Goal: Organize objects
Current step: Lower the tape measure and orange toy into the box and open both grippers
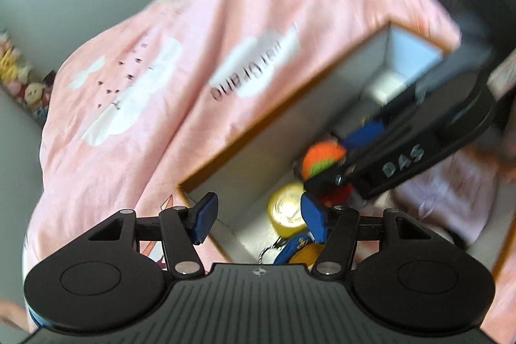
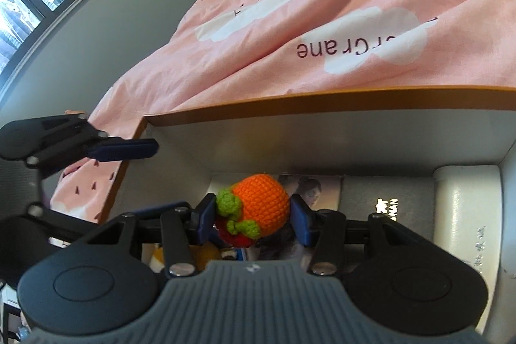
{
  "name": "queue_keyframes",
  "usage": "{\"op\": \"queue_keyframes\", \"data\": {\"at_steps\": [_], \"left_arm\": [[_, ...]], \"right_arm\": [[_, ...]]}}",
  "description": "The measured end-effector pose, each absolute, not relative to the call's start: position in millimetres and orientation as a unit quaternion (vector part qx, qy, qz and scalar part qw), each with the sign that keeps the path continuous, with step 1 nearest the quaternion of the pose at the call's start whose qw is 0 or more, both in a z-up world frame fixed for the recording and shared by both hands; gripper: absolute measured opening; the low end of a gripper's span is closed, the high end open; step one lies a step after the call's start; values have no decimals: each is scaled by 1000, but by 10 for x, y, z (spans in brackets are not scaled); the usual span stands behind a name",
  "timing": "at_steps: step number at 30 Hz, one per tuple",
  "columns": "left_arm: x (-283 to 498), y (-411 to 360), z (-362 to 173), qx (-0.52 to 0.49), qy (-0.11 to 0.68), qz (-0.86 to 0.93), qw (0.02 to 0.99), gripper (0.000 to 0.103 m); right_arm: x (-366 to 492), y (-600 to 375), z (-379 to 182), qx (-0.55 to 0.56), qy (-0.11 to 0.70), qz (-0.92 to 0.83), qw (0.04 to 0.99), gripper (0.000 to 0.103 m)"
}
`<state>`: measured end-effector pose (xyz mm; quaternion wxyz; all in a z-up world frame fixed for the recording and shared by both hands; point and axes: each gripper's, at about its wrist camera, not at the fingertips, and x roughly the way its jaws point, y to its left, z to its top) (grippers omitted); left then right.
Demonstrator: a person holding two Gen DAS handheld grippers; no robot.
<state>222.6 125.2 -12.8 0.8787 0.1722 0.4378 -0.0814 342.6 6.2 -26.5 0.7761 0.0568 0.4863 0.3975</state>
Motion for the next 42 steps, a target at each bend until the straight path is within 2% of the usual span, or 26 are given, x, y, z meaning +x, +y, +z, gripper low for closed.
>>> {"op": "queue_keyframes", "data": {"at_steps": [6, 10, 14, 28, 34, 35, 38, 42], "left_arm": [[2081, 1542, 125, 61, 390, -37, 918, 70], [2119, 1683, 167, 22, 386, 4, 922, 70], [2226, 1918, 185, 4, 393, 24, 919, 70], [2143, 1950, 40, -33, 401, 36, 915, 70], [2048, 1811, 98, -31, 397, 44, 916, 70], [2022, 1786, 116, -31, 395, 46, 917, 70], [1911, 1709, 197, -38, 382, 56, 922, 70], [1684, 1551, 343, -48, 352, 65, 933, 74]], "right_arm": [[3446, 166, -254, 96, 500, 408, 758, 51], [3410, 338, -263, 103, 503, 408, 755, 52], [3398, 521, -289, 106, 502, 406, 756, 52], [3454, 629, -341, 113, 501, 389, 765, 58], [3255, 555, -176, 51, 470, 394, 788, 56], [3207, 542, -135, 36, 461, 394, 795, 55], [3078, 435, -12, 4, 435, 394, 810, 42], [2865, 279, 124, -28, 404, 396, 824, 38]]}}
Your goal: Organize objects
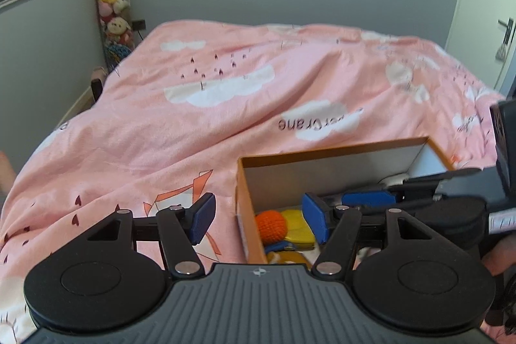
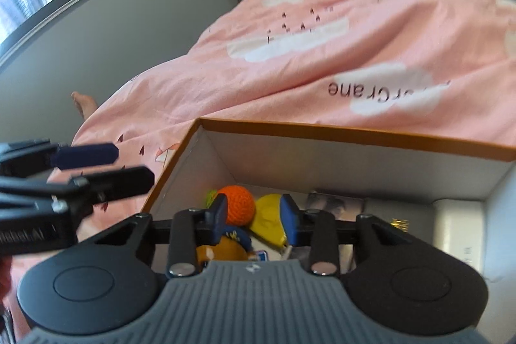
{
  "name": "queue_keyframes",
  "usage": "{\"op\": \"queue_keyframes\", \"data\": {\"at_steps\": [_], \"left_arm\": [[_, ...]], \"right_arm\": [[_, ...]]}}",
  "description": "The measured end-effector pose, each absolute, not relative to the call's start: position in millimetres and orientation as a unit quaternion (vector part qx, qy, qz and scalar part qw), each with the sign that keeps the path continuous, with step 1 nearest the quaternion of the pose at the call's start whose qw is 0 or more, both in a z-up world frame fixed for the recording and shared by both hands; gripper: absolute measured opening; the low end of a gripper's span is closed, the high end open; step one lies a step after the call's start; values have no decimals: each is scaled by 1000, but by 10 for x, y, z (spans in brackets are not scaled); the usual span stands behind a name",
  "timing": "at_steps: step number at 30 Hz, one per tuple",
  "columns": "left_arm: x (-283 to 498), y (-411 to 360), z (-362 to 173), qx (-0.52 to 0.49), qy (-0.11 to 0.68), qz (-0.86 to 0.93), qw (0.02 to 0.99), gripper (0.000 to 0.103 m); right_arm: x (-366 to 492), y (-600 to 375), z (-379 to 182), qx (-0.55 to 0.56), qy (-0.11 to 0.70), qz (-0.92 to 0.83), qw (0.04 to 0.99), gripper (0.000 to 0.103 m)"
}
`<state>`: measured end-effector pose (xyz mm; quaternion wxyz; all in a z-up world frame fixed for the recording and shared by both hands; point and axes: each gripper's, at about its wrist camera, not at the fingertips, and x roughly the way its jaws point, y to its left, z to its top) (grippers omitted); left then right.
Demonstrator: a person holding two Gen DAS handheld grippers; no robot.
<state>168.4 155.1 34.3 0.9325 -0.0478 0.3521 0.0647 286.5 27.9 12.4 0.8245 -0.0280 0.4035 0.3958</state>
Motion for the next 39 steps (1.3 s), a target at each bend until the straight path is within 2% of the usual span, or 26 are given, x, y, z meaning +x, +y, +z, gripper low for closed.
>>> {"op": "queue_keyframes", "data": {"at_steps": [7, 12, 14, 17, 19, 22, 25, 30, 35, 39], "left_arm": [[1190, 1122, 615, -43, 279, 97, 954, 84], [901, 714, 699, -33, 245, 108, 963, 85], [804, 550, 695, -23, 234, 106, 966, 90], [670, 329, 662, 4, 220, 102, 970, 90], [586, 231, 623, 8, 212, 94, 973, 90], [483, 152, 551, -10, 211, 80, 974, 92], [402, 110, 457, -17, 224, 77, 971, 94], [251, 81, 305, -20, 247, 63, 967, 94], [147, 75, 221, -24, 260, 70, 963, 96], [114, 75, 169, -23, 263, 85, 961, 96]], "right_arm": [[2283, -113, 412, -78, 318, 405, 854, 39], [1895, -545, 602, -86, 262, 391, 878, 51], [1768, -712, 645, -86, 250, 380, 887, 55], [1577, -961, 690, -87, 232, 353, 902, 70], [1457, -1131, 714, -79, 223, 333, 913, 74], [1315, -1372, 738, -53, 223, 312, 922, 78], [1150, -1543, 727, -38, 216, 291, 931, 85], [880, -1764, 645, -34, 196, 250, 947, 88], [675, -1815, 489, -61, 191, 233, 952, 95], [559, -1786, 428, -88, 189, 237, 949, 97]]}}
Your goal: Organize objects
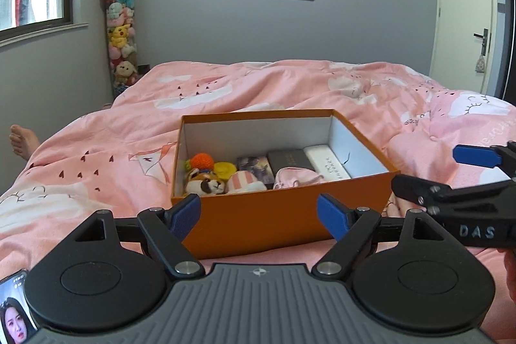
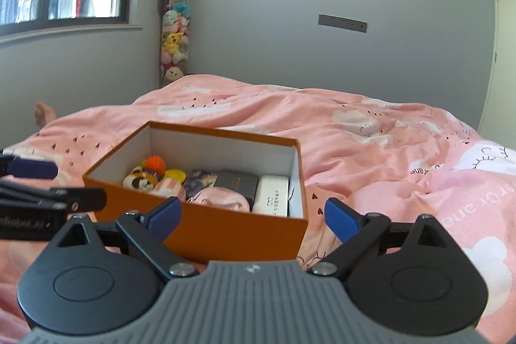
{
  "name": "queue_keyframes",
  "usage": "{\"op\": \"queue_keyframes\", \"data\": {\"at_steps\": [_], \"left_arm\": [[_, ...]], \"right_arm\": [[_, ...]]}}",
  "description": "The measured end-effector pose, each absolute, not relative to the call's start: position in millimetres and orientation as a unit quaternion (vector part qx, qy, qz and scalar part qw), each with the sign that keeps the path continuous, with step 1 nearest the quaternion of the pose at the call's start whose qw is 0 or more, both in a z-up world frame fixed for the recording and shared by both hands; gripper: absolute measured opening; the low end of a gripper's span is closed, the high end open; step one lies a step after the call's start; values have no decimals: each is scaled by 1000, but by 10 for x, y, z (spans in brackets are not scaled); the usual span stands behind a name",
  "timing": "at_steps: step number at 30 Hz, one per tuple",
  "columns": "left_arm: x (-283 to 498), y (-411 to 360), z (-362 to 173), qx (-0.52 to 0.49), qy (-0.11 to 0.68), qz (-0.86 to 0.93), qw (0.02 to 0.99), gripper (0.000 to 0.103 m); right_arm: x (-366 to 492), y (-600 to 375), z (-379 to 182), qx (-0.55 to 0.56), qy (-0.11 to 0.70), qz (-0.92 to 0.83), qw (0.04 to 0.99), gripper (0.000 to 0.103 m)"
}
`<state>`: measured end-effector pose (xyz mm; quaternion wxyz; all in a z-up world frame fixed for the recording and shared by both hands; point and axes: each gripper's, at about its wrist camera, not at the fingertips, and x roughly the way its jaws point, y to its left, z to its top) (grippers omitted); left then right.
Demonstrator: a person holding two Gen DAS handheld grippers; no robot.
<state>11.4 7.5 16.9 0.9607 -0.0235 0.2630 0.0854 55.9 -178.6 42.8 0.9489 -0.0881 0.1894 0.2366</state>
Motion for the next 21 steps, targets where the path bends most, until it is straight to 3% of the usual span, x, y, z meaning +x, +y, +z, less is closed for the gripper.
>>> {"op": "queue_keyframes", "data": {"at_steps": [21], "left_arm": [[139, 64, -46, -37, 332, 97, 938, 96]], "right_arm": [[490, -1758, 379, -85, 227, 236, 941, 101]]}}
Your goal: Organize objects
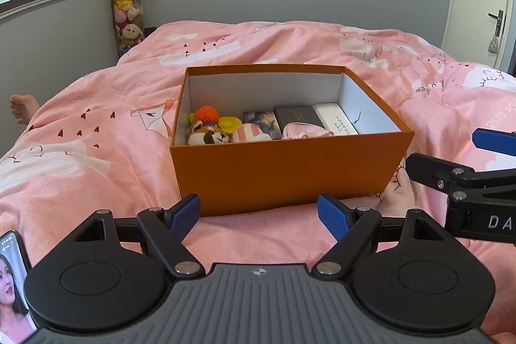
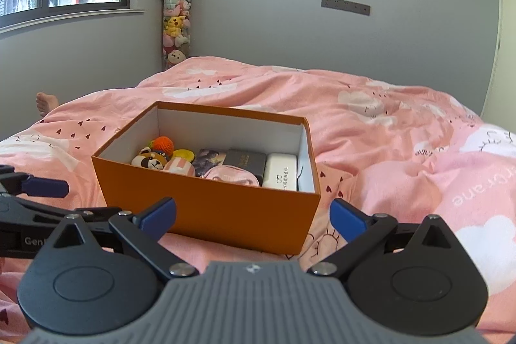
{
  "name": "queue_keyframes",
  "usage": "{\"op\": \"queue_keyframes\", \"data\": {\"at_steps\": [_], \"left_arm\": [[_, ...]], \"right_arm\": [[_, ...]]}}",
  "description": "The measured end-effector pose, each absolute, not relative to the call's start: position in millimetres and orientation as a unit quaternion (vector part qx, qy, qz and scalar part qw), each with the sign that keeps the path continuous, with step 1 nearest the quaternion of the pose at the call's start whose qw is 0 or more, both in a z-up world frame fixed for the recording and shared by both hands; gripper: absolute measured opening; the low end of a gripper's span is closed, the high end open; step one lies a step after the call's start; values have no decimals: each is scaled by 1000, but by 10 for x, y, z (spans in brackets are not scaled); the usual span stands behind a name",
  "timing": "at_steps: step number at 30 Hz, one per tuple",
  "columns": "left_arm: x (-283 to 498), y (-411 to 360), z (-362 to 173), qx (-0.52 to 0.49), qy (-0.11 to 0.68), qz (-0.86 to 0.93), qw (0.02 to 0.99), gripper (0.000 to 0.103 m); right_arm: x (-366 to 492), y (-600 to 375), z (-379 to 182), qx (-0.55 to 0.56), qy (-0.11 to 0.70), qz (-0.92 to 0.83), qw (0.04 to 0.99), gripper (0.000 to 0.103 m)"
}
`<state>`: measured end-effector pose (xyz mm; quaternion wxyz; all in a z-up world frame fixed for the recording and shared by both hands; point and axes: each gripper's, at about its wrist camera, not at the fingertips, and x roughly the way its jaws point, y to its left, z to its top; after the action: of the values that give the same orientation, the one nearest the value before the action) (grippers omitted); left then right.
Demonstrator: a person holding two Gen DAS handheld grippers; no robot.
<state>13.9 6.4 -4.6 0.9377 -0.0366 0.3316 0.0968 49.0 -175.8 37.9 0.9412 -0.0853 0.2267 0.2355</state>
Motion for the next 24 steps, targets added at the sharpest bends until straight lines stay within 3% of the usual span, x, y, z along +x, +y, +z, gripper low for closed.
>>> {"op": "queue_keyframes", "data": {"at_steps": [24], "left_arm": [[129, -22, -37, -24, 339, 96, 936, 96]], "right_arm": [[493, -1824, 359, -73, 230, 230, 943, 101]]}}
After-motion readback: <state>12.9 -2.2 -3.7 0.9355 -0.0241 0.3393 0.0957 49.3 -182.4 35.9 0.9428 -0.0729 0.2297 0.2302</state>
